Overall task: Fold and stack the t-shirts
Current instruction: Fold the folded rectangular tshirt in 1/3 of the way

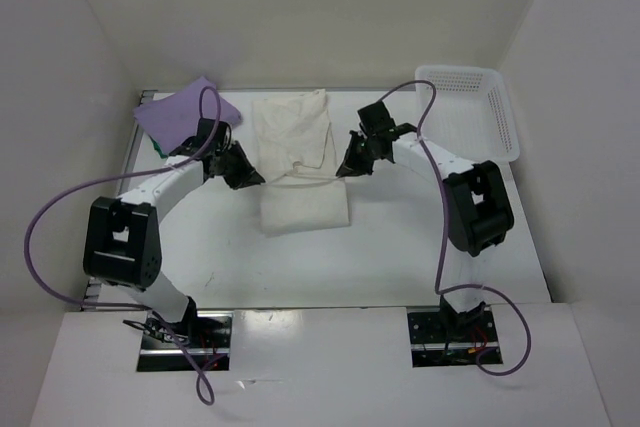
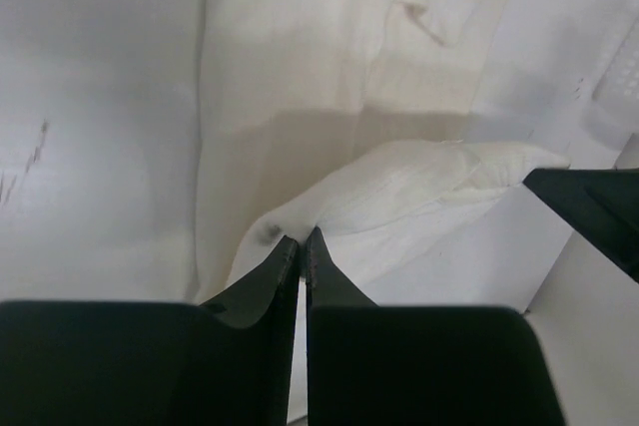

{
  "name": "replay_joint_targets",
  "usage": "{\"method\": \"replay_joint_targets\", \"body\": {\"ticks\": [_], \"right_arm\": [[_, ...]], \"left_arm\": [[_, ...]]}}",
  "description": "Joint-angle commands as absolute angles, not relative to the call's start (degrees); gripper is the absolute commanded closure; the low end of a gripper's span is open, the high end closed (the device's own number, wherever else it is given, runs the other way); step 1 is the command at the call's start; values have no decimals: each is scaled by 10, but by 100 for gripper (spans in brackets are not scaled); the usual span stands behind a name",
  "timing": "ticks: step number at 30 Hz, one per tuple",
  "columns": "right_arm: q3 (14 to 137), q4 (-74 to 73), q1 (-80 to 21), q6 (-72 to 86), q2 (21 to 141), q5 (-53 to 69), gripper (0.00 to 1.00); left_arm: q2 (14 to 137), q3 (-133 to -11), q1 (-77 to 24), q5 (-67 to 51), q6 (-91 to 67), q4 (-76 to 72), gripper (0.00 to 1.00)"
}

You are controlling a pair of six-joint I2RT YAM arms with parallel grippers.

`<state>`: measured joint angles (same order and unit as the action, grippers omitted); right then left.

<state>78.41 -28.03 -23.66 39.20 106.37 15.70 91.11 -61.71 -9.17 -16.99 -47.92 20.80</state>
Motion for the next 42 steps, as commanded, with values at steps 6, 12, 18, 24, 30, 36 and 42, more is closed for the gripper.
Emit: {"method": "replay_joint_targets", "body": {"ticks": [6,12,18,24,30,36,42], "right_arm": [[945,-257,-212,358,1193,146,99],[1020,-267,-212,352,1245,139,99],[1033,-260,-207,352,1239,151,64],[962,-253,-207,346,1159,134,59],[794,-213,-212,358,1083,154,100],[678,-185,-235,363,1050,171,100],[633,-156,-247,384,1089,177,99]], "left_arm": [[1013,-683,-76,-135,-449,161,93],[1039,-715,-70,-147,-455,108,78],[1010,-738,-64,-141,-455,94,56],[940,-726,-64,-174,-482,69,37],[933,-596,-195,-208,-541,24,47],[920,-501,-234,-178,-578,-14,50],[932,-461,-234,-149,-550,18,50]]}}
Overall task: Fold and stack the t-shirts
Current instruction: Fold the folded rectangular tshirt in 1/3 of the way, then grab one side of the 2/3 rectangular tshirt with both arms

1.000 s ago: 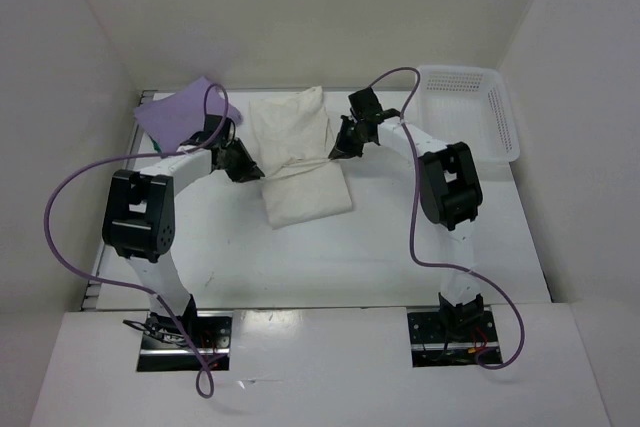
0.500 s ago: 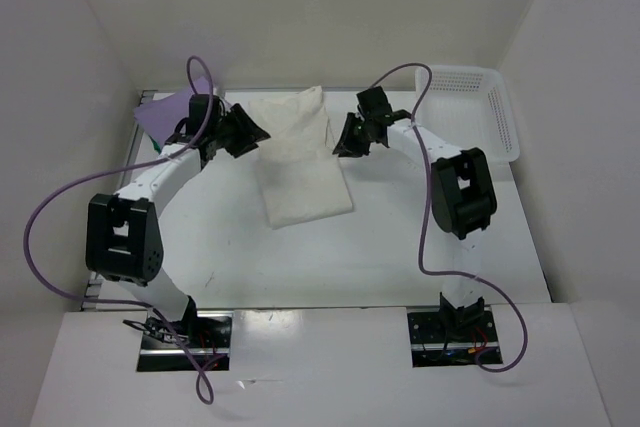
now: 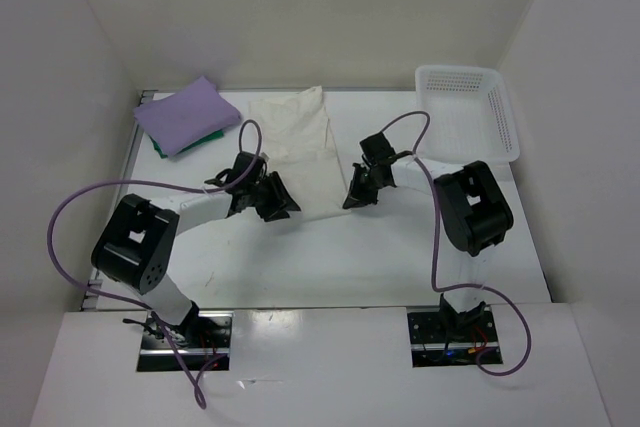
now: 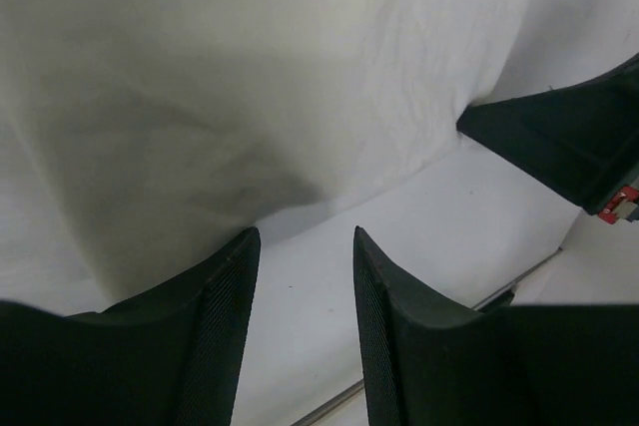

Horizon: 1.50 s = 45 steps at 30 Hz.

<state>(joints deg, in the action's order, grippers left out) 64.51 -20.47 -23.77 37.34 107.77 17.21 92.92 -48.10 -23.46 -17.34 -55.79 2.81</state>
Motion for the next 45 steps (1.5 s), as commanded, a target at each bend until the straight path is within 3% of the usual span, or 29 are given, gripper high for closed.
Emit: {"method": "replay_joint_targets", "body": {"ticks": [1,7,12,18,28,31,39,43,45], "right_arm": [[627,-156,-247,384,1089,166,99],[565,-156,-286,423,1052,147,100],[515,-162,-309,437,983,140,100],[524,-188,-303,431,922,113,70],[466,-177,-298,468,860,118,53],[449,-171,-298,480,853,118,53],[441,-125,-298,480,917,165,53],[441,-81,-298,494,931,171,60],[454,-76,-298,499,939,178,71]], "left_arm": [[937,-454,-234,-137,-544,18,50],[933,-412,-208,-123,-515,66,50],[831,-376,-203,-105,-502,114,47],[681,-374,-173,-75,-502,172,42],[780,-355,-151,-121,-507,103,42],[800,-360,-151,-135,-501,97,42],[831,-355,-151,-147,-496,80,53],[837,-355,-151,-147,-496,69,60],[842,-355,-151,-147,-496,69,66]]}}
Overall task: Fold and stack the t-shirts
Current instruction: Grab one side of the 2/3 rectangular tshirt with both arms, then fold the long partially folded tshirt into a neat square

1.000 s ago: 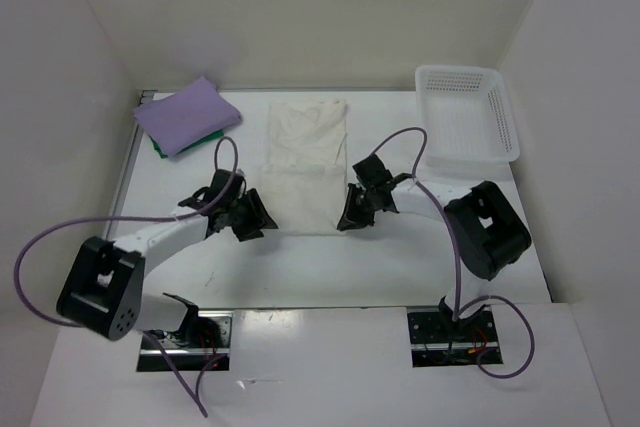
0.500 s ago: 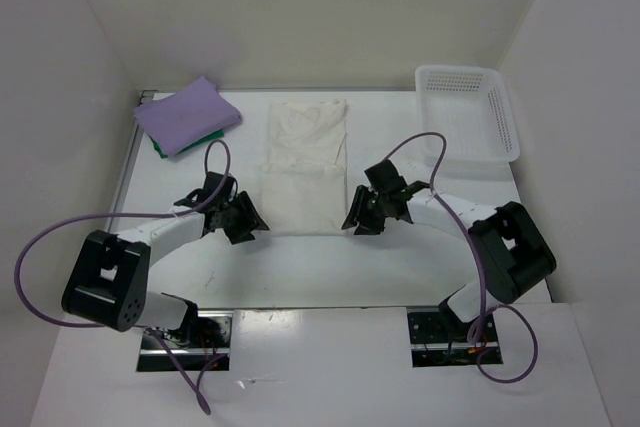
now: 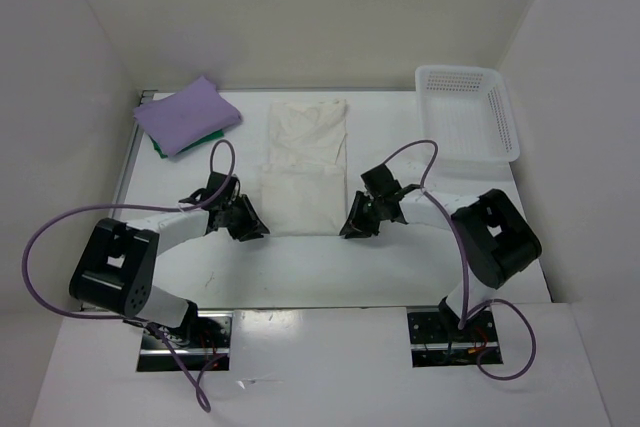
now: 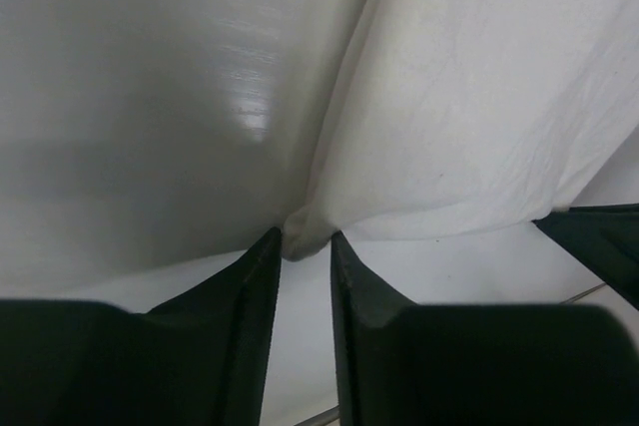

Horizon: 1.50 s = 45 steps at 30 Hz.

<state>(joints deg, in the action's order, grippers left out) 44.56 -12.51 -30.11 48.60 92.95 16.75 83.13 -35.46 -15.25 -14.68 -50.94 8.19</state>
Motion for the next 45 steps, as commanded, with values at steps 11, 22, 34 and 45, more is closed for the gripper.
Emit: {"method": "replay_joint_targets", "body": {"ticks": [11,22,34,45], "right_arm": [[412,-128,-298,511,873,165,99],[393,-335,-316,556,594,165,99],[719,-306,-175,385,894,149,99],[1074,-294,-120,359,1212,150,99]], "left_arm": [[819,-392,-151,-177,-444,155,100],[665,-442,-167,-310,-405,423,100],[872,-742,-101,-246,-402,281,100],[1077,-892,-88,-142,-458,149,100]]}}
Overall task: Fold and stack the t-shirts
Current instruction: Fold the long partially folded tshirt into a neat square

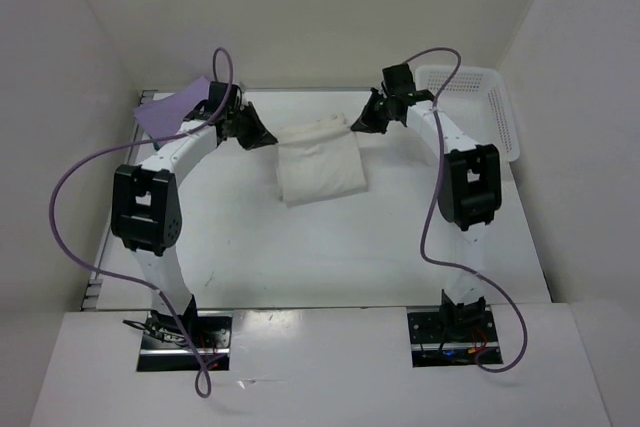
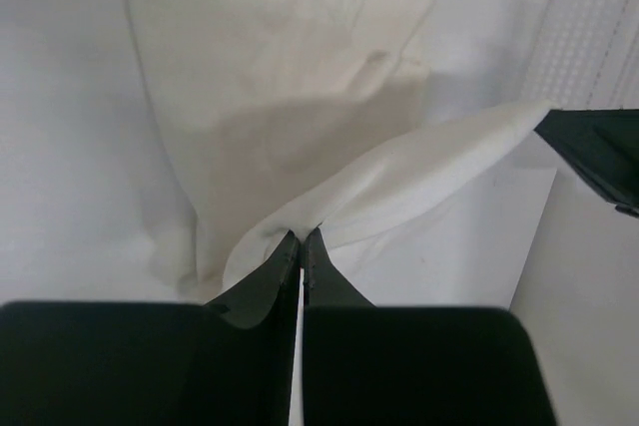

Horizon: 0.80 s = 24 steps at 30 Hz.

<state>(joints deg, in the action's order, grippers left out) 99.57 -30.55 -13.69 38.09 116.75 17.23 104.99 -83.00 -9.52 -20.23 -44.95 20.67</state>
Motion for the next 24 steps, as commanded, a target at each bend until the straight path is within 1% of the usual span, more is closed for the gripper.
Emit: {"method": "replay_joint_targets", "body": {"ticks": [1,3,7,9,10,11,12,13,14,15,16,18,21,22,23,24], "right_arm": [[1098,-294,-120,359,1231,150,99],[1174,-308,-120,359,1293,144,99],[1313,-341,-120,353,1395,151,99],[1408,-357,-120,359,1456,166,99],[1446,-366,-120,359,1478,171,95],[1532,-392,-120,359,1502,171,81],[1561,-392,-120,366,1531,171,78],[1561,-383,-120,371,1531,178,74],[1555,-374,-120,376,1531,186,71],[1555,-374,-120,376,1531,186,64],[1563,-379,-120,370,1526,186,61],[1563,-397,-120,361,1513,186,57],[1563,-418,-120,339,1481,186,57],[1553,-424,-120,339,1471,186,57],[1534,-425,-120,331,1452,194,61],[1523,-425,-120,325,1442,194,66]], "left_arm": [[1118,-914,-88,-142,-463,149,100],[1151,-963,-88,-142,-468,141,100],[1205,-997,-83,-84,-484,105,96],[1217,-1012,-77,-53,-495,98,96],[1229,-1021,-77,-53,-500,85,91],[1236,-1029,-71,-53,-505,84,83],[1243,-1039,-63,-53,-511,84,75],[1258,-1052,-63,-53,-512,84,73],[1264,-1076,-57,-53,-512,94,69],[1264,-1085,-48,-58,-512,94,63],[1269,-1092,-43,-58,-512,94,53],[1269,-1097,-30,-73,-512,94,32],[1240,-1097,-30,-98,-506,94,33],[1240,-1097,-51,-105,-495,94,39],[1235,-1097,-65,-112,-487,94,42],[1235,-1097,-81,-120,-480,94,42]]}}
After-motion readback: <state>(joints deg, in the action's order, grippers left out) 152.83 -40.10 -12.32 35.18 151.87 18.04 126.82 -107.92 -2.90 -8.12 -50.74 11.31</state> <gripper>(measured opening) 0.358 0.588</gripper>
